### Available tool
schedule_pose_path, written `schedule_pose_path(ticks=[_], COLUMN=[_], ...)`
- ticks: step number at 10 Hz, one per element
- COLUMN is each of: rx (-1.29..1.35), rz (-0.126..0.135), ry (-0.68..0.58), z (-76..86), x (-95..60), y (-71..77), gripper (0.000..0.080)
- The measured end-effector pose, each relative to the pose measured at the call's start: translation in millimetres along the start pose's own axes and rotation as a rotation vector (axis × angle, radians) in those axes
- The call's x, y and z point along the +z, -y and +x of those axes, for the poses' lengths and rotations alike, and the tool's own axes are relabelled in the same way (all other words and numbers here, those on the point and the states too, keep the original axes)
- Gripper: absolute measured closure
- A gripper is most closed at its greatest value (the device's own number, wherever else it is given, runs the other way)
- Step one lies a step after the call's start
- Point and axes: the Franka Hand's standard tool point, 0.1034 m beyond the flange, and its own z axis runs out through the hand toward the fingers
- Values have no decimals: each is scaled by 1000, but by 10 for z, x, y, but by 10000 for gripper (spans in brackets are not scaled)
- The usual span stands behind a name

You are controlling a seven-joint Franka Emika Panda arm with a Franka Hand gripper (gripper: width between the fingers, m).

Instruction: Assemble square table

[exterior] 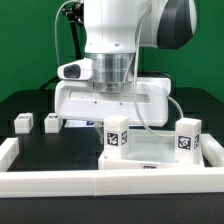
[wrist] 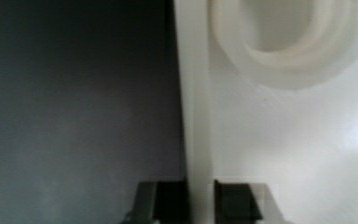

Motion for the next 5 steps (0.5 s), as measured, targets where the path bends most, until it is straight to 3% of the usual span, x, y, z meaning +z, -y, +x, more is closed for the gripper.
schedule_pose_path(ticks=[5], rx=[-185], rz=[-10], ry=[-1], z=[15], x=[-2], y=[-32], gripper=[737])
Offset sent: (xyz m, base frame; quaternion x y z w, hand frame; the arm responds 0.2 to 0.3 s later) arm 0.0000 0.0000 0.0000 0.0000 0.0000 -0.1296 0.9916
